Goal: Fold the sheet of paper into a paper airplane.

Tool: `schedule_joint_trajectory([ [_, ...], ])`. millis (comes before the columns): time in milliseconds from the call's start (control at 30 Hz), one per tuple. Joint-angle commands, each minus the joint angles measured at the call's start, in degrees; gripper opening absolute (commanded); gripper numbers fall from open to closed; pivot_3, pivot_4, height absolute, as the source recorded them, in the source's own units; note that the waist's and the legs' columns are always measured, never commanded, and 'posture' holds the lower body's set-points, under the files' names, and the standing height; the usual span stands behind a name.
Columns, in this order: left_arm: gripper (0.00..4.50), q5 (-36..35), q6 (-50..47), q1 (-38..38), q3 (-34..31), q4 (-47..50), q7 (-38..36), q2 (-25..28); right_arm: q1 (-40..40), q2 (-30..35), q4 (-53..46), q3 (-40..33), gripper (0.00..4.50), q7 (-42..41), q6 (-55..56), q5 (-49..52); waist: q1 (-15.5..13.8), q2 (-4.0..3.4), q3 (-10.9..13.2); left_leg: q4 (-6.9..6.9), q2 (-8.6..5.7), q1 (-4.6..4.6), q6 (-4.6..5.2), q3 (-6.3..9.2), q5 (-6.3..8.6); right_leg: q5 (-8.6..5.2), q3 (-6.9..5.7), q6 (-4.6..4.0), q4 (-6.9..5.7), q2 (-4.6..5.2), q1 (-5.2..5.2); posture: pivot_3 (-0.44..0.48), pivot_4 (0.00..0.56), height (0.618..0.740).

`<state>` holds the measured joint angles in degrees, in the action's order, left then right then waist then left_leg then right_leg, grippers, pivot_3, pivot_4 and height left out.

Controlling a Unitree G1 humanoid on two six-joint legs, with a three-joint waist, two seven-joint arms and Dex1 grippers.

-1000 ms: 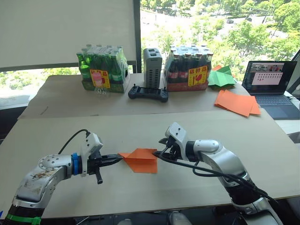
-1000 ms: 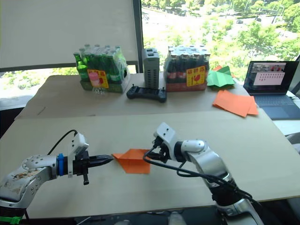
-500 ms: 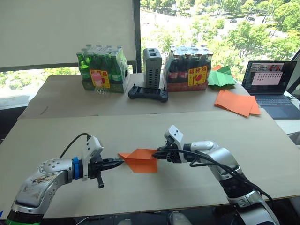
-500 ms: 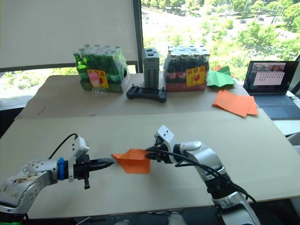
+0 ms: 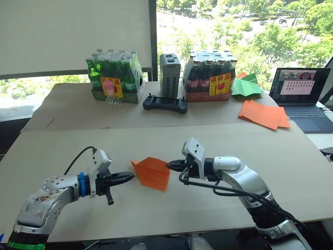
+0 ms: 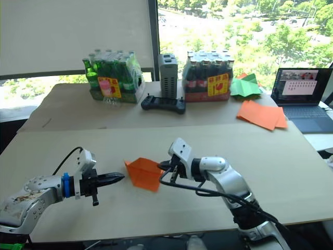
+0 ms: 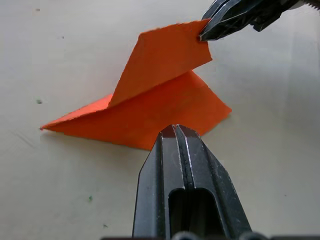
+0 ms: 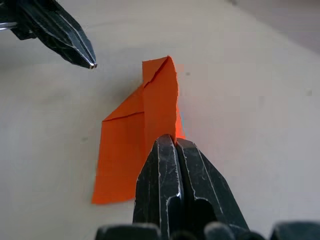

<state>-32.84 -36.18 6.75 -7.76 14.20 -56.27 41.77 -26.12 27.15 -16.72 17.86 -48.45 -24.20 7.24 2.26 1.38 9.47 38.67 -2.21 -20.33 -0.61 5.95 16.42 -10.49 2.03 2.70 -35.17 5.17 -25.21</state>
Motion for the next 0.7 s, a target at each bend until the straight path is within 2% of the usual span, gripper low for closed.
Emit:
schedule_joint_trajectory([
  [33, 0.0, -2.21, -0.54, 2.42, -2.15, -0.62, 0.33, -0.08, 0.54, 2.94, -3.21, 3.41, 0.04, 5.08, 19.25, -12.65, 0.01, 0.0, 0.0, 0.01, -0.01, 0.0, -0.01, -0.01, 0.0, 0.0, 0.0, 0.0, -0.01, 0.01, 0.0, 0.0, 0.15, 0.723],
  [200, 0.0, -2.84, -1.57, 4.17, -2.41, -1.49, 0.73, 0.32, 0.96, 6.55, 1.78, 8.22, 0.04, 18.15, 37.9, -34.18, 0.19, 0.01, 0.0, 0.01, -0.01, 0.04, -0.04, -0.07, -0.02, 0.01, 0.02, 0.0, -0.05, 0.0, -0.01, 0.0, 0.15, 0.723],
  [333, 0.0, -3.39, -2.64, 4.7, -2.87, -0.99, 1.12, 0.52, 1.58, 7.28, 5.14, 8.59, 0.04, 28.52, 45.18, -45.44, 0.08, 0.03, 0.0, 0.02, -0.02, 0.03, -0.08, -0.08, -0.04, 0.01, 0.03, -0.02, -0.04, 0.01, -0.01, 0.0, 0.15, 0.723],
  [433, 0.0, -3.84, -3.26, 4.9, -3.23, -0.54, 1.63, 0.89, 1.48, 5.91, 6.66, 7.27, 0.04, 34.47, 46.59, -49.68, 0.17, 0.04, 0.01, 0.02, -0.02, 0.02, -0.08, -0.08, -0.04, 0.02, 0.07, -0.04, -0.06, 0.0, -0.01, 0.0, 0.15, 0.723],
  [567, 0.0, -4.45, -4.22, 5.11, -3.5, 0.29, 2.42, 1.18, 2.04, 5.2, 7.86, 8.16, 0.04, 37.11, 50.34, -51.75, 0.17, 0.04, 0.01, 0.02, -0.01, 0.05, -0.08, -0.07, -0.04, 0.03, 0.08, -0.05, -0.06, -0.02, 0.01, 0.0, 0.15, 0.723],
  [700, 0.0, -4.8, -4.8, 5.05, -3.6, 1.04, 2.75, 1.26, -2.08, 1.88, 7.9, 3.27, 0.04, 41.24, 47.39, -52.11, 0.3, 0.05, 0.01, 0.02, -0.01, 0.05, -0.08, -0.08, -0.04, 0.04, 0.09, -0.06, -0.06, -0.02, 0.02, 0.0, 0.15, 0.723],
])
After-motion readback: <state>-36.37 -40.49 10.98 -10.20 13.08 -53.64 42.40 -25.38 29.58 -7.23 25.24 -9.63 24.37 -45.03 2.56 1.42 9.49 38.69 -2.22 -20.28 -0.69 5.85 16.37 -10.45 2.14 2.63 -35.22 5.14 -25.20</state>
